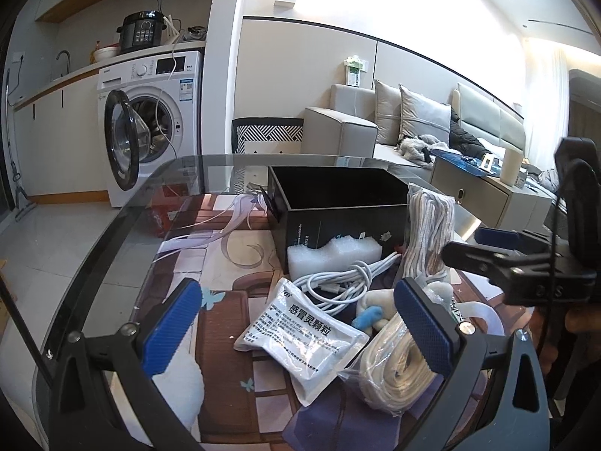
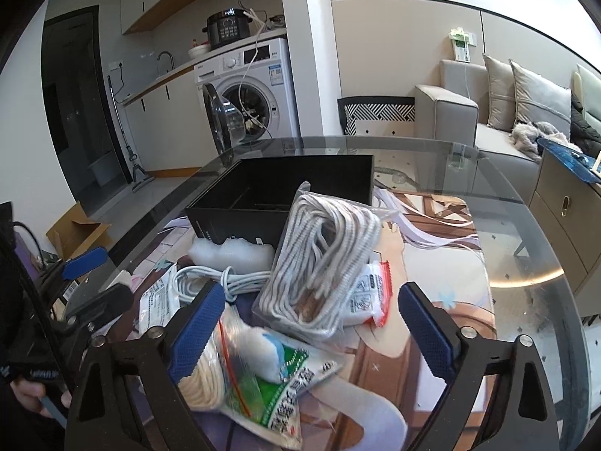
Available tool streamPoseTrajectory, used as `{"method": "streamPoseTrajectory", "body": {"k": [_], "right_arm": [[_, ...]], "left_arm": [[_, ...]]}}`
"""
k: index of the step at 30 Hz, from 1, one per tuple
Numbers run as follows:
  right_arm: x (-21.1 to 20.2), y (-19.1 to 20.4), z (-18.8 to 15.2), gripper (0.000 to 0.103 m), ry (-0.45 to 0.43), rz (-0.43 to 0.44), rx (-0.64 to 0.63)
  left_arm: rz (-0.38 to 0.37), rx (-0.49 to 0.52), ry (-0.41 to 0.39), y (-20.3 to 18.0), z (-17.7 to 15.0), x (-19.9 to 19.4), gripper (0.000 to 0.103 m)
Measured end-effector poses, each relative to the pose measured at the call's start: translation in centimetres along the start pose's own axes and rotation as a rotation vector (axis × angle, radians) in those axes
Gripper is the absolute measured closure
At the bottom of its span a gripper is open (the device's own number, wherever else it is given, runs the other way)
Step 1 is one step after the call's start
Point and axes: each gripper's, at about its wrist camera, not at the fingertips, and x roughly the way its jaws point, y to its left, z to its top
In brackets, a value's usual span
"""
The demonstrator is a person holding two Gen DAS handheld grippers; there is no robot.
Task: Organize soft objects
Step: 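Grasp the grey-white rope bag with the right tool while the left grasps the white rope bag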
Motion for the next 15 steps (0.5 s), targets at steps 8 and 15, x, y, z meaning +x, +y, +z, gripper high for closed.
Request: {"method": "streamPoseTrajectory", "body": {"k": [8,15], "right_arm": [[2.5,0.3,1.2,0.023,0.034,-0.016,0.015],[4.3,0.1,1.9,0.041,0.073,-0.031,0.023]], "left_arm": [[0.015,0.015,-0.005,0.0,0.0,0.0,0.001],[0.007,0.013,0.004,0.3,0.0,0.2,0.001]]}}
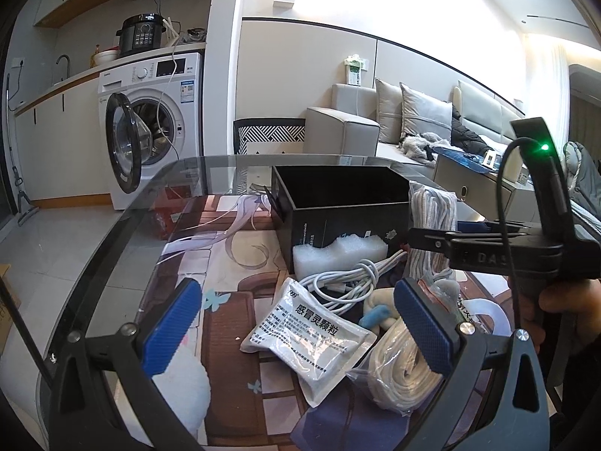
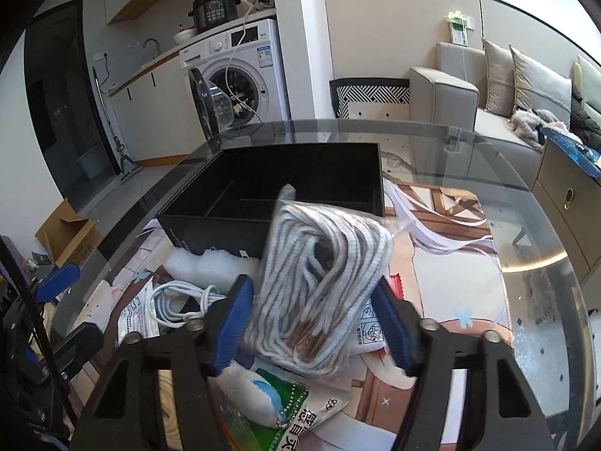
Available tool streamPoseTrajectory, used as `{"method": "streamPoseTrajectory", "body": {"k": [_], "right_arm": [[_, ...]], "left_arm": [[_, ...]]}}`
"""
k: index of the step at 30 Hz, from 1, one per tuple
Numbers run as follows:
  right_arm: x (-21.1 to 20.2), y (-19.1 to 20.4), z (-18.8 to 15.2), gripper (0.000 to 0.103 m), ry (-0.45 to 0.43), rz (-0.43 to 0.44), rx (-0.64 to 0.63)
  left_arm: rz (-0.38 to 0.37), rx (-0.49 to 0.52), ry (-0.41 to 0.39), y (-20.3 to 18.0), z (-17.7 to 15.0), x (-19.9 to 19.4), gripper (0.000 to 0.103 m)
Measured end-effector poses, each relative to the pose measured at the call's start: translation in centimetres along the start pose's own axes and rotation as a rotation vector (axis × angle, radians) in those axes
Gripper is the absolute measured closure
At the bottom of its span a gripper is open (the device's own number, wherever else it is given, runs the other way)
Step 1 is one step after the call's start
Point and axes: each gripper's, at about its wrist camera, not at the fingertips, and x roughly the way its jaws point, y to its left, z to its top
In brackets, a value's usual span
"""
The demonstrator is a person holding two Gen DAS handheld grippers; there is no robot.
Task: Organize soft objects
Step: 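Grasp the grey-white rope bag with the right tool while the left grasps the white rope bag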
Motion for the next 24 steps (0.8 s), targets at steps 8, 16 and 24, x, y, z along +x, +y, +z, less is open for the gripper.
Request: {"method": "streamPoseTrajectory", "body": {"k": [8,16,24], "right_arm": [[-1.3,-0.6,-0.4,0.059,-0.044,0.015,0.001],[-5.3,-1.6,-0.6,0.059,-0.11,0.01,0.013],[-8.4,-2.5,-1.4,0.059,-0.122,0.013,0.003]], "left_arm": [[-0.022,0.016,0.007,-0.6,-0.1,0.0,0.0],[-0.071,0.08,0.021,-2.2,-0.3,-0.4,0.0],[-0.105,0.221,0.07,-5.2,-1.3,-0.2,0.0]]}}
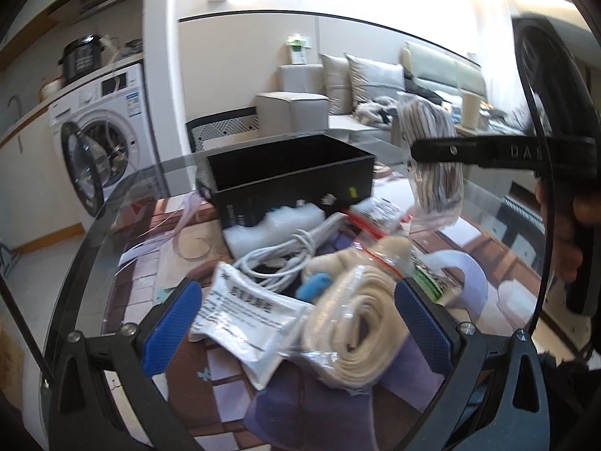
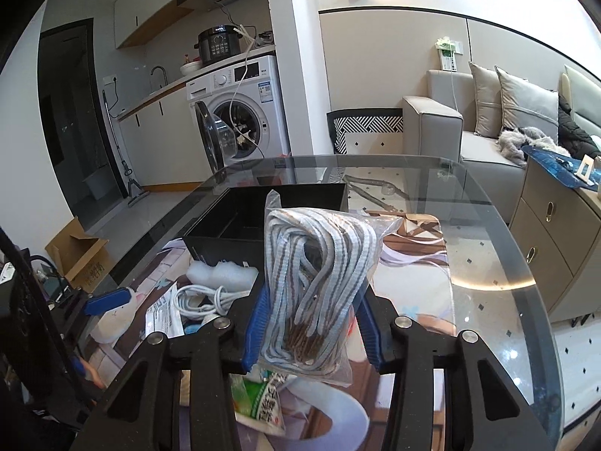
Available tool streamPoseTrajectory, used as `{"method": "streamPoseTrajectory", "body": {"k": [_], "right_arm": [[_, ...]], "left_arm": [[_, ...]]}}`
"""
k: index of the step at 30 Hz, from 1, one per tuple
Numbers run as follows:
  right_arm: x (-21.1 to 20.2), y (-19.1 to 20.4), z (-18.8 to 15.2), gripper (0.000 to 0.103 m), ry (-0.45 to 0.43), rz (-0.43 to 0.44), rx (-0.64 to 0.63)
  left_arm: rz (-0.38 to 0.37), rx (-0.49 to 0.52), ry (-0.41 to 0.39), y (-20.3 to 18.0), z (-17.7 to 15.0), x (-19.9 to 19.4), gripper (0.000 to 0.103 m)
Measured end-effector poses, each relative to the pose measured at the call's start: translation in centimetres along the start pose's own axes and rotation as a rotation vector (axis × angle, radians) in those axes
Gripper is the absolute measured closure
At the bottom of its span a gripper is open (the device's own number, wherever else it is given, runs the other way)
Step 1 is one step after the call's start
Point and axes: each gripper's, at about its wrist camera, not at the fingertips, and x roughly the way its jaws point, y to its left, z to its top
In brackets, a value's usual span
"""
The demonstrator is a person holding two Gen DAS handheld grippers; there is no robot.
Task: Organize soft objects
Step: 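Grasp the grey-white rope bag with the right tool while the left grasps the white rope bag, then carry both rope bags into the black box and open both tools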
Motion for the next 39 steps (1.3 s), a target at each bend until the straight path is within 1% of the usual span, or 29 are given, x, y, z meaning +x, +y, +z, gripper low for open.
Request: {"method": "streamPoseTrajectory", "body": {"k": [3,6,12,13,14,15,17,19,21,23,27,35,39], "right_arm": [[-0.6,-0.1,-0.4,0.059,0.009,-0.001,-0.006],[-1.1,-0.6,-0.7,0.059,0.011,-0.004,-0.003],[-1.6,-1.3,-1.2,0.059,0.017,-0.009,0.012],[-1.6,-1.5,-1.2,0.059,0.018,-0.007,0.012],[-1.6,-1.5,-1.2,0.059,0.017,-0.008,0.014],[-1.6,-1.5,-1.2,0.059,0.019,-0.008,0.013],[-1.5,-1.5,-1.1,0.059,0.025,-0.007,0.014],[-1.4,-1.5,-1.2,0.059,0.027,-0.007,0.012],[-1.4,-1.4,-1.1,0.059,0.028,-0.006,0.011],[-1.3,-1.3,-1.0,0.059,0.029,-0.007,0.008],[-1.4,-1.0,-0.9,0.059,0.023,-0.004,0.003],[-1.8,-0.4,-0.5,0.059,0.006,0.007,-0.013],[-2.1,-0.2,-0.2,0.059,-0.006,0.014,-0.017]], "left_arm": [[0.003,0.062,0.01,-1.3,0.0,0.3,0.0],[0.007,0.124,0.037,-2.5,-0.1,0.8,0.0],[0.018,0.197,0.069,-4.0,-0.6,1.5,0.001],[0.022,0.207,0.076,-4.1,-0.7,1.6,0.003],[0.023,0.22,0.084,-4.3,-0.7,1.8,0.008],[0.022,0.232,0.091,-4.4,-0.7,1.9,0.011],[0.014,0.248,0.107,-4.7,-1.0,2.1,0.026],[0.005,0.262,0.126,-4.9,-1.2,2.3,0.039],[-0.008,0.259,0.132,-4.8,-1.3,2.2,0.043],[-0.04,0.242,0.13,-4.5,-1.1,1.9,0.052],[-0.08,0.205,0.122,-4.0,-0.9,1.2,0.059],[-0.12,0.105,0.089,-2.5,0.0,0.2,0.06],[-0.131,0.039,0.07,-1.4,0.7,-0.3,0.06]]}}
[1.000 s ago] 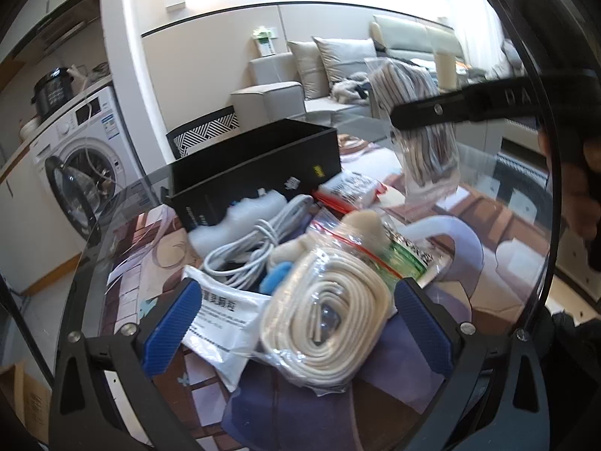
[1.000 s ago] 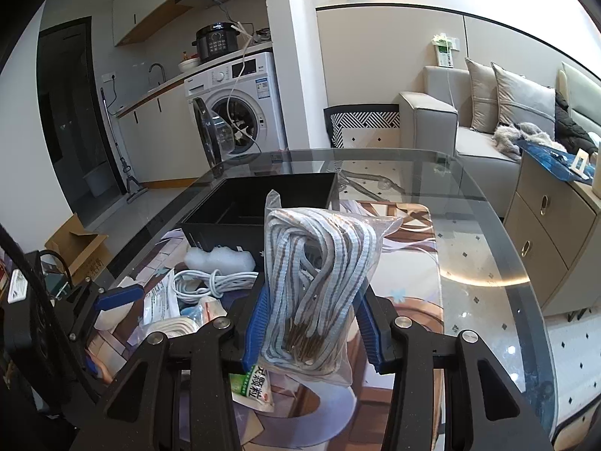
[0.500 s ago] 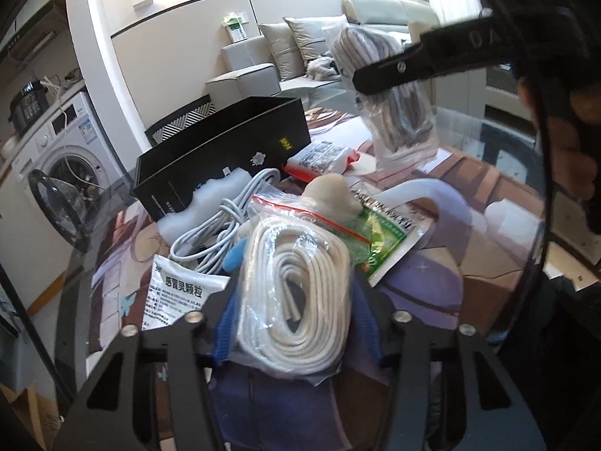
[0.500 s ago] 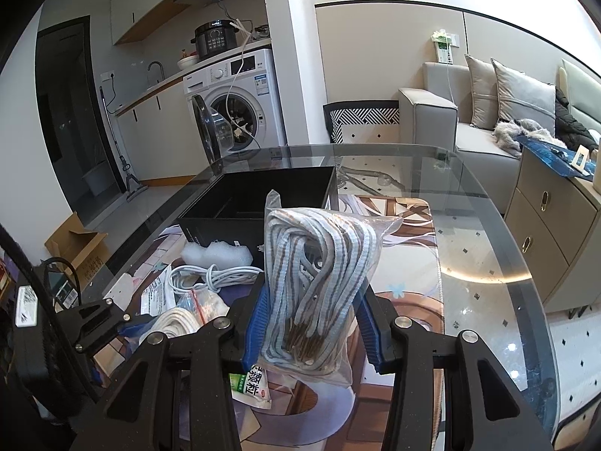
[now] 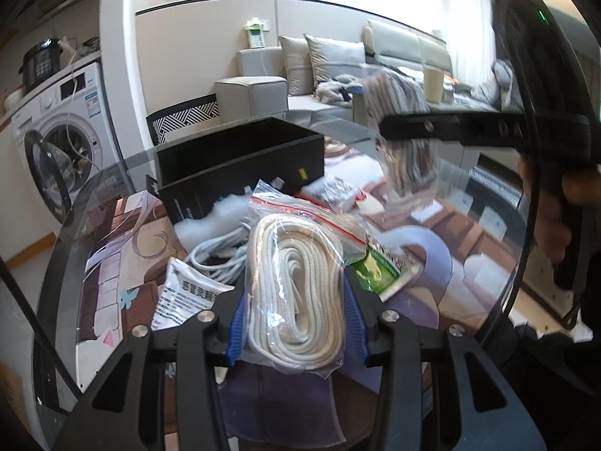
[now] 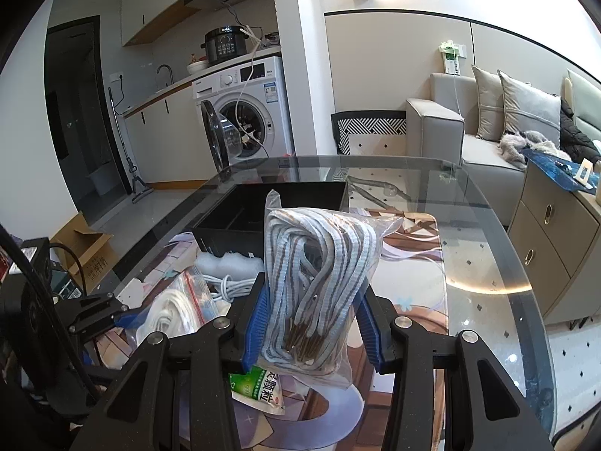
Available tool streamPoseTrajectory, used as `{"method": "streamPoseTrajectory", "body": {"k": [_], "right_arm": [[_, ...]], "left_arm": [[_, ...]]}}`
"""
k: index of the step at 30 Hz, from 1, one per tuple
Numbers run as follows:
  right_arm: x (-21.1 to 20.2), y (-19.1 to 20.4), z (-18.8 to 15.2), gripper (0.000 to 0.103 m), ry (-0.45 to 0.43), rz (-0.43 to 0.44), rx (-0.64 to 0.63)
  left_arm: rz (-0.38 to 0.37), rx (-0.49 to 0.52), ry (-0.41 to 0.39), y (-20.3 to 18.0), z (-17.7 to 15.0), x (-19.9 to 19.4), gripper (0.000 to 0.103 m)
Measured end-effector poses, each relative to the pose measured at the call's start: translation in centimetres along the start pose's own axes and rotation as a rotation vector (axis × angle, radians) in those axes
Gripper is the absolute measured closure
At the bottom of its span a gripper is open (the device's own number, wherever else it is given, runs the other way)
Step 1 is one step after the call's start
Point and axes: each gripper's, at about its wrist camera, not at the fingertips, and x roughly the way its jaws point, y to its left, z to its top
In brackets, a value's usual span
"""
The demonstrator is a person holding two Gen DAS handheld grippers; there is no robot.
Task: Organize soft objects
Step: 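Carry both rope bags into the black box and open both tools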
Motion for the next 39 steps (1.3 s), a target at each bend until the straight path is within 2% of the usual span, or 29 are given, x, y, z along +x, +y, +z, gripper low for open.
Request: {"method": "streamPoseTrajectory", "body": {"k": [6,22,31,39], "right_arm": [[-0.4,0.2,0.7,0.059,-0.025,0.015,-0.006],[-0.2,2.0,3.4,0.059,-0.09,0.062,-0.037],[1.2,2.1,5.4,0.059,-0.125,0.057,-0.037],[4.1,2.2,6.9,0.059,-0.132,0.053,-0.043]], "left_arm": [[-0.008,-0.103,-0.049,1.9,1.6,-0.8,0.06],[0.049,-0.226,-0.137,5.0,5.5,-1.0,0.059],[0.064,-0.265,-0.15,6.2,7.0,0.3,0.059],[0.084,-0.309,-0.144,7.7,7.9,2.6,0.059]]}}
